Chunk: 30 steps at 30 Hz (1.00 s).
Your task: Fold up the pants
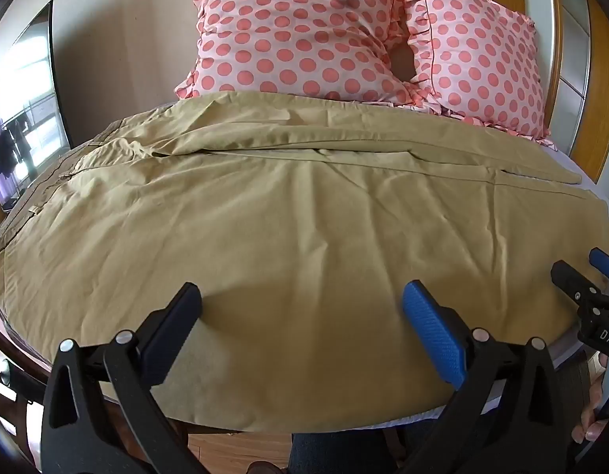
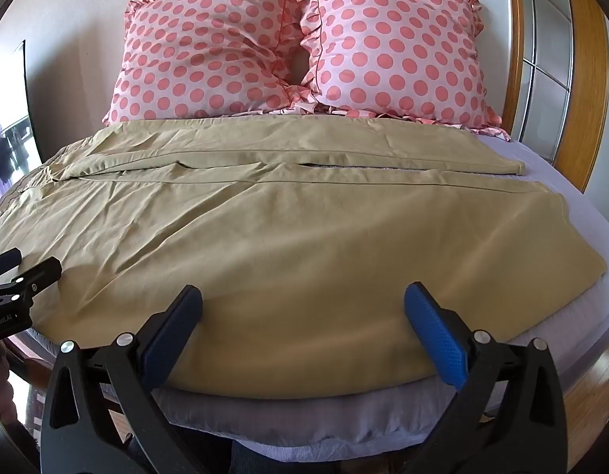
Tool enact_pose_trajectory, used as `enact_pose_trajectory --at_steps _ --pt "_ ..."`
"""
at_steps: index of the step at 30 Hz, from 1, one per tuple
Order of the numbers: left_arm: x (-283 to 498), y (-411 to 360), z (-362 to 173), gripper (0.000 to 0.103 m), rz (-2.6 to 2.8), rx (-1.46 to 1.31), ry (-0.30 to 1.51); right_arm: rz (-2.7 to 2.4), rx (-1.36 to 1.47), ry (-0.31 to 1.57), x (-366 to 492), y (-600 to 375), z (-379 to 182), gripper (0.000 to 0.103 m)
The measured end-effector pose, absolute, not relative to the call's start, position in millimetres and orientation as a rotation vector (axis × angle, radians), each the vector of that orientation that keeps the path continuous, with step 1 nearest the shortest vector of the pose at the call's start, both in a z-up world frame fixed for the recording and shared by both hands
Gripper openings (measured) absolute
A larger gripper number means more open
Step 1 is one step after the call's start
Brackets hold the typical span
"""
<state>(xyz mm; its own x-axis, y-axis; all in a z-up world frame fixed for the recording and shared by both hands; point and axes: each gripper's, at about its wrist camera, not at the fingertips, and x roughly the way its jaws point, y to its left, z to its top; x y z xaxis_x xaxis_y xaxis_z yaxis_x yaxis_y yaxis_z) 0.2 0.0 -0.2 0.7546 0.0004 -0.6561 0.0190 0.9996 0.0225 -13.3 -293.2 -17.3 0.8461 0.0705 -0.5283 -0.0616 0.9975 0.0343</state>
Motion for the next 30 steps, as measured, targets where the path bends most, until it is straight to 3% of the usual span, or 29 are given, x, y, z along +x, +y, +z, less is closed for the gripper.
enact_pose_trajectory --at_steps 30 --pt "0.0 -0.1 -0.1 0.101 -0.010 0.029 0.710 0.070 0.018 0.560 -12.0 -293.4 -17.0 0.102"
